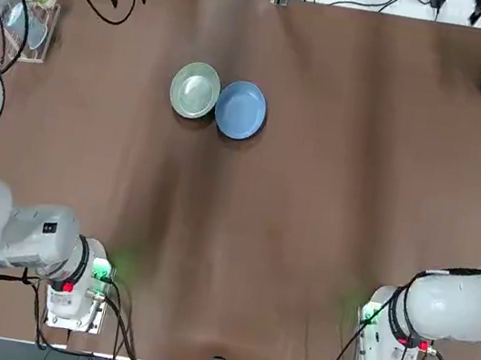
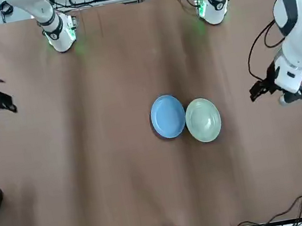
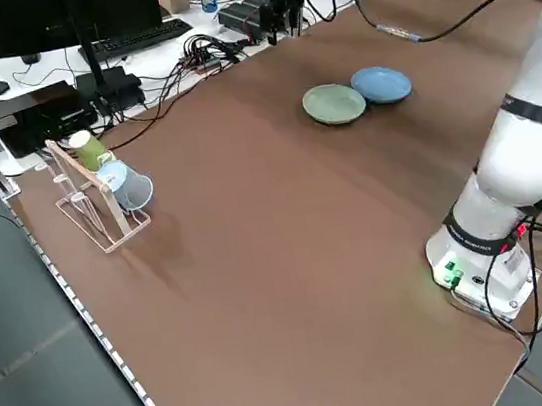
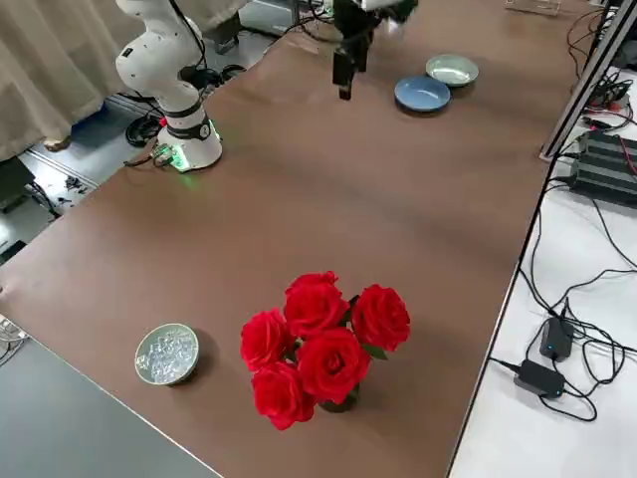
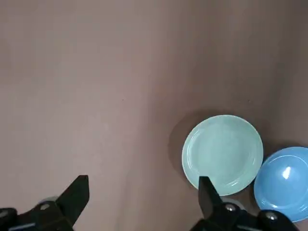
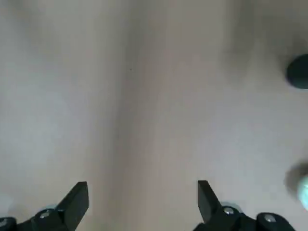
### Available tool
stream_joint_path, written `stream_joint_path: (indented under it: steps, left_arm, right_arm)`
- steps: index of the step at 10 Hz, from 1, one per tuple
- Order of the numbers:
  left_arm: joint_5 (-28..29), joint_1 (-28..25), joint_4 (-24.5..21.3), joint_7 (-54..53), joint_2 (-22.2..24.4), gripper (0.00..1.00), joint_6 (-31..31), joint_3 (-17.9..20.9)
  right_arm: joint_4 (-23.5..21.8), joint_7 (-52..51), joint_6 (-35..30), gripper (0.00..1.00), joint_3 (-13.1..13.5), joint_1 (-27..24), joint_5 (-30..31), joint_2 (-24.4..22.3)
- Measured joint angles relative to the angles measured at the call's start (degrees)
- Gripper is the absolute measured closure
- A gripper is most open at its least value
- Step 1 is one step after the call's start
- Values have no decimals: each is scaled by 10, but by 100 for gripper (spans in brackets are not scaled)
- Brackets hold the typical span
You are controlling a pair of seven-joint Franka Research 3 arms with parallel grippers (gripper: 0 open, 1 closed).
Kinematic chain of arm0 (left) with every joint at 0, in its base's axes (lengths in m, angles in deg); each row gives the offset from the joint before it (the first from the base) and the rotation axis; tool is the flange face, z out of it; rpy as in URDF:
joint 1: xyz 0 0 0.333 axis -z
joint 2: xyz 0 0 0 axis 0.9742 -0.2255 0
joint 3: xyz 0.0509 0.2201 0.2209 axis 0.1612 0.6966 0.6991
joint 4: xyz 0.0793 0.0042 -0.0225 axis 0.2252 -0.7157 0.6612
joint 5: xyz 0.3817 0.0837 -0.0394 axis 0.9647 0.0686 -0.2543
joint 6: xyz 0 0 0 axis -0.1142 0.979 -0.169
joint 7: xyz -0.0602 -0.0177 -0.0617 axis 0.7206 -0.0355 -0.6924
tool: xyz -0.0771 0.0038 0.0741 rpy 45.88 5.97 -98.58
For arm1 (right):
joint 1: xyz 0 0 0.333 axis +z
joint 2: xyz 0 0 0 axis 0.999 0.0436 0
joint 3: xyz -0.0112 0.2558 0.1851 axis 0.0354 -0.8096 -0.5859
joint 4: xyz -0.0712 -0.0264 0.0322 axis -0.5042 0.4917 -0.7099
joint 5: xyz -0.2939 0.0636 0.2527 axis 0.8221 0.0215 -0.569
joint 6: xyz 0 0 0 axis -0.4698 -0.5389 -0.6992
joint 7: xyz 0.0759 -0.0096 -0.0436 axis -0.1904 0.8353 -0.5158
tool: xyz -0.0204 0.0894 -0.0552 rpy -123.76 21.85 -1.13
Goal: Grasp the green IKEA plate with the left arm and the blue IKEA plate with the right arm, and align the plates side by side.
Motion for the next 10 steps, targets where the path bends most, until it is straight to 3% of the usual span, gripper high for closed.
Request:
stream_joint_path:
  steps: [2,4,8,10]
  left_arm:
    - [0,-5,2,-22,0,0,-1,0]
    - [0,-23,34,-53,2,0,14,1]
    - [0,-24,173,-109,12,0,179,1]
    - [0,-32,209,-138,23,0,251,2]
  right_arm:
    - [19,10,-14,0,0,-6,19,-1]
    - [19,53,-21,0,-1,-8,20,2]
    - [38,74,-40,0,-6,-5,20,2]
    - [49,75,-52,0,-6,-6,18,2]
